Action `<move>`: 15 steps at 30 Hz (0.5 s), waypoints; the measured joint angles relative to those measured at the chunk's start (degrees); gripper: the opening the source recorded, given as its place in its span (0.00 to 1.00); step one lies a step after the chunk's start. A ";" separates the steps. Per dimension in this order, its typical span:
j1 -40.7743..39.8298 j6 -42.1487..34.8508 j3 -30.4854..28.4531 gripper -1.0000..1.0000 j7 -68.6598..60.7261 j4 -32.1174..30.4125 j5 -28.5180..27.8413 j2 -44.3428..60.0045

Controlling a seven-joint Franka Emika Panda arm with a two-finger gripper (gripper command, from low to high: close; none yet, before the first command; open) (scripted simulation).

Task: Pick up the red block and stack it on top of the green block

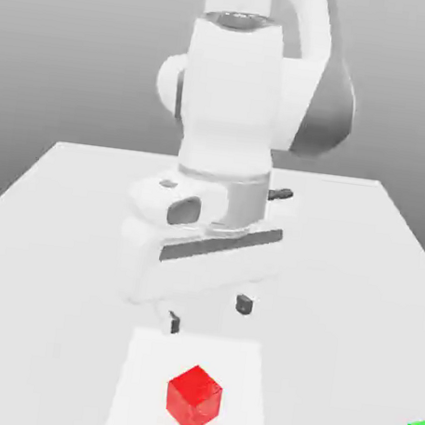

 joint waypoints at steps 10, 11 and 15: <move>-2.73 11.35 3.33 0.00 -6.31 0.20 2.91 15.88; -2.74 11.31 3.34 0.00 -6.29 0.21 2.89 15.88; -2.82 11.26 3.41 0.00 -6.28 0.19 2.85 15.85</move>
